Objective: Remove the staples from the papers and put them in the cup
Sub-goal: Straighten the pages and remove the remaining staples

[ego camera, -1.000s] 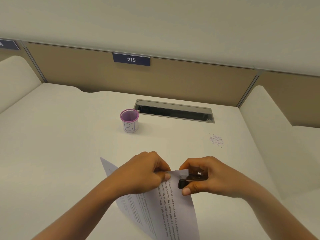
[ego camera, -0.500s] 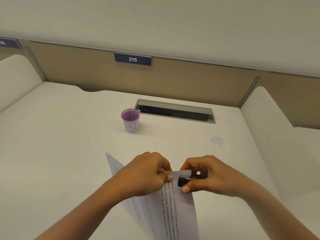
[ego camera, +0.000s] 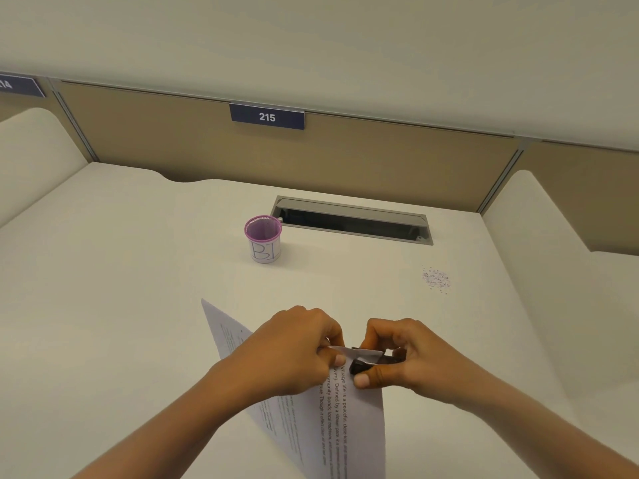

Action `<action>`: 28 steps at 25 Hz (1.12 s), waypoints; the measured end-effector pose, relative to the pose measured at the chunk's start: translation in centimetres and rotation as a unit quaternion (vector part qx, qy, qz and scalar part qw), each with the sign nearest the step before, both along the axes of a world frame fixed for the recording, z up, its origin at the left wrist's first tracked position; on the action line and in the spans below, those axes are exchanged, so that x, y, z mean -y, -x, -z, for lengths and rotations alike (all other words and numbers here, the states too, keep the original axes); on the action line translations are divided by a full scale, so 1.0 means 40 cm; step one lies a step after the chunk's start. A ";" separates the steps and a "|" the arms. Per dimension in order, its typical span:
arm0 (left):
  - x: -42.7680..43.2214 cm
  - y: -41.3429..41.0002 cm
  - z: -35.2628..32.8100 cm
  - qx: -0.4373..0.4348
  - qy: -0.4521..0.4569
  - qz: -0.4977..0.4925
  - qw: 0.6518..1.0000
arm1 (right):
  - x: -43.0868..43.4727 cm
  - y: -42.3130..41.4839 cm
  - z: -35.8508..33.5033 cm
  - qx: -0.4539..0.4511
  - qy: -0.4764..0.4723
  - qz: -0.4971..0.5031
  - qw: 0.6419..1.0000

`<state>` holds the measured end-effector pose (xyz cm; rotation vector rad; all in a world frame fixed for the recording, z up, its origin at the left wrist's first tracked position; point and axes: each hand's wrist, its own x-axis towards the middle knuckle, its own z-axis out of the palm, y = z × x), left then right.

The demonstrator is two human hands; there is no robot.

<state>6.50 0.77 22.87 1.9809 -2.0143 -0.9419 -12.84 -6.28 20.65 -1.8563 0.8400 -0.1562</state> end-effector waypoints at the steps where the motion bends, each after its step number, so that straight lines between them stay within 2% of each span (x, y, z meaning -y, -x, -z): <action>1: 0.002 -0.002 0.003 0.000 -0.005 -0.003 1.000 | 0.002 -0.003 0.005 0.003 -0.010 0.002 1.000; 7: 0.020 -0.034 0.010 -0.036 -0.042 -0.033 0.998 | 0.033 -0.002 0.023 0.043 -0.114 0.013 0.993; 10: 0.026 -0.063 0.002 -0.068 -0.047 -0.063 0.995 | 0.075 0.023 0.043 0.109 -0.135 0.096 0.980; 12: 0.029 -0.081 -0.001 -0.087 -0.045 -0.080 0.992 | 0.105 0.041 0.076 0.114 -0.112 0.161 0.974; 16: 0.036 -0.094 -0.005 -0.121 -0.036 -0.113 0.986 | 0.150 0.046 0.197 0.031 -0.065 0.257 0.964; 19: 0.039 -0.103 -0.006 -0.149 -0.023 -0.142 0.978 | 0.191 0.029 0.284 -0.033 -0.028 0.287 0.957; 24: 0.032 -0.141 -0.001 -0.210 0.004 -0.192 0.959 | 0.318 -0.025 0.371 -0.163 0.077 0.244 0.953; 28: 0.012 -0.181 0.004 -0.263 0.004 -0.234 0.936 | 0.451 -0.098 0.400 -0.237 0.153 0.222 0.933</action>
